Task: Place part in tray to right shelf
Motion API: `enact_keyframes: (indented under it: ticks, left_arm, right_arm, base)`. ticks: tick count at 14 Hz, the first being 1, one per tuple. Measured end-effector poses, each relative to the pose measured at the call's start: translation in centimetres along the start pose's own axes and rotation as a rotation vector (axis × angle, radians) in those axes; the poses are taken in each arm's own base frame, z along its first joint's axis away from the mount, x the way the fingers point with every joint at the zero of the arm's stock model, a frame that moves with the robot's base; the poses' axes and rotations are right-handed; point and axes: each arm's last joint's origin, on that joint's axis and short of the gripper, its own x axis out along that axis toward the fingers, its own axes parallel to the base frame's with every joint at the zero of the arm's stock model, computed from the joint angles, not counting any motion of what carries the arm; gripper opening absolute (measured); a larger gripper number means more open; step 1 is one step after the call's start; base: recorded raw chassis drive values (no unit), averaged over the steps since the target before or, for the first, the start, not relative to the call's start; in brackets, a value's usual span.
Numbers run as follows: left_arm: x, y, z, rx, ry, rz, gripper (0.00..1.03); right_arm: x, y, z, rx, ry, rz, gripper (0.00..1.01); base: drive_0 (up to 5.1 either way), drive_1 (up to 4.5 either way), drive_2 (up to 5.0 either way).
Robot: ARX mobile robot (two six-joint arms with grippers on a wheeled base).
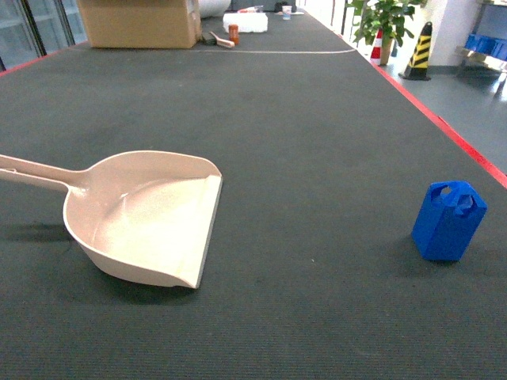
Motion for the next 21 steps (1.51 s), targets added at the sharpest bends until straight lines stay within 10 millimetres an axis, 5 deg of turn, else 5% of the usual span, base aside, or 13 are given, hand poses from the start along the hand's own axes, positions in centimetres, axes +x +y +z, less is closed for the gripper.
enact_keyframes:
  ticks: [2,5,10,12,21]
  left_arm:
    - [6.1,0.9,1.0,-0.189,0.008,-0.027,0.98]
    - [12.7,3.8,-0.2,-0.354,0.107,0.079,0.98]
    - [13.3,3.9,0.0,-0.38,0.098,0.083,0.98]
    - [13.7,3.7,0.6,-0.389,-0.034,0.052,0.98]
    - [21.4,6.0,0.7,-0.511,-0.043,0.067,0.98]
  right_arm:
    - [0.0,0.0,0.0,0.0,0.0,0.0,0.98]
    - [0.0,0.0,0.0,0.0,0.0,0.0,0.98]
    - [0.0,0.0,0.0,0.0,0.0,0.0,0.98]
    - [0.0,0.0,0.0,0.0,0.0,0.0,0.98]
    - [0.0,0.0,0.0,0.0,0.0,0.0,0.98]
  base:
    - [0.0,0.0,0.0]
    - [0.0,0.0,0.0]
    - [0.0,0.0,0.0]
    - [0.0,0.0,0.0]
    - [0.0,0.0,0.0]
